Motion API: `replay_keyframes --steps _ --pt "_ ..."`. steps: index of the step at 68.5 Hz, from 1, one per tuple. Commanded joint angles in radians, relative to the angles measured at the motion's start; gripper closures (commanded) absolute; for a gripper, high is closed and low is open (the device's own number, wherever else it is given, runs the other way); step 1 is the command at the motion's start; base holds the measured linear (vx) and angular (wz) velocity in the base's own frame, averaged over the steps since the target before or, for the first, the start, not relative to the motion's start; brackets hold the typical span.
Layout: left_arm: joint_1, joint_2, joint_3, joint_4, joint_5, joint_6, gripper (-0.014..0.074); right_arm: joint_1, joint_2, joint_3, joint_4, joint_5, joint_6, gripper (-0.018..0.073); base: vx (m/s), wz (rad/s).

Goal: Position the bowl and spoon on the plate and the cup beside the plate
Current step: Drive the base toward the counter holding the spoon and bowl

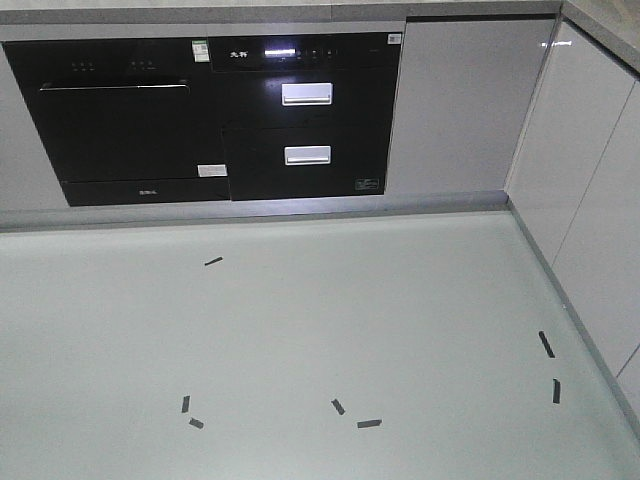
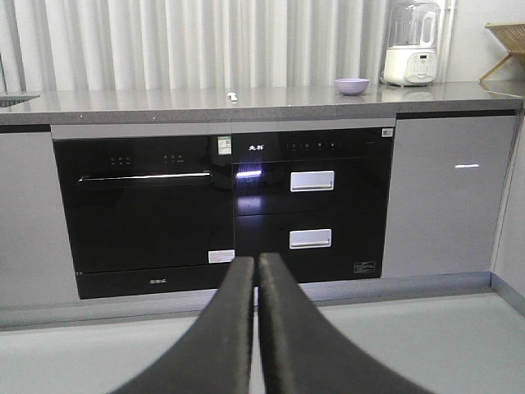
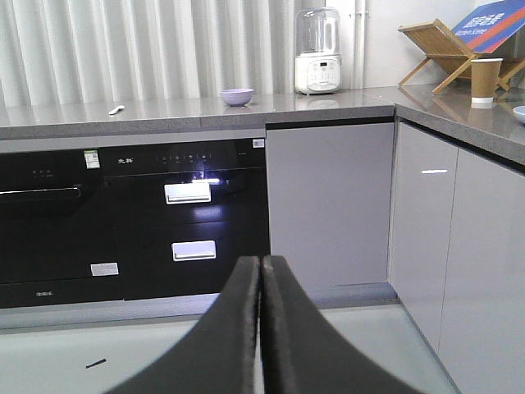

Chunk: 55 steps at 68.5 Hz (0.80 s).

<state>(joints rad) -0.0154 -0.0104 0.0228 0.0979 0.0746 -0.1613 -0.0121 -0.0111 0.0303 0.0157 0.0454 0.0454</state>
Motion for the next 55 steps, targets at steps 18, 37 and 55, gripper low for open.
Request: replay_keyframes --steps 18,37,55 --pt "0.002 -0.014 -0.018 -0.009 -0.075 -0.004 0.0603 -0.003 -0.009 0.007 -0.003 -0.072 -0.004 0.057 0.08 0.06" --pt "0.002 -0.014 -0.018 -0.009 -0.075 -0.004 0.0603 -0.003 -0.009 0.007 -0.003 -0.071 -0.004 0.057 0.1 0.13" --pt "0.002 -0.014 -0.018 -0.009 -0.075 -0.004 0.0603 -0.003 -0.009 0.007 -0.003 -0.071 -0.004 0.057 0.14 0.08"
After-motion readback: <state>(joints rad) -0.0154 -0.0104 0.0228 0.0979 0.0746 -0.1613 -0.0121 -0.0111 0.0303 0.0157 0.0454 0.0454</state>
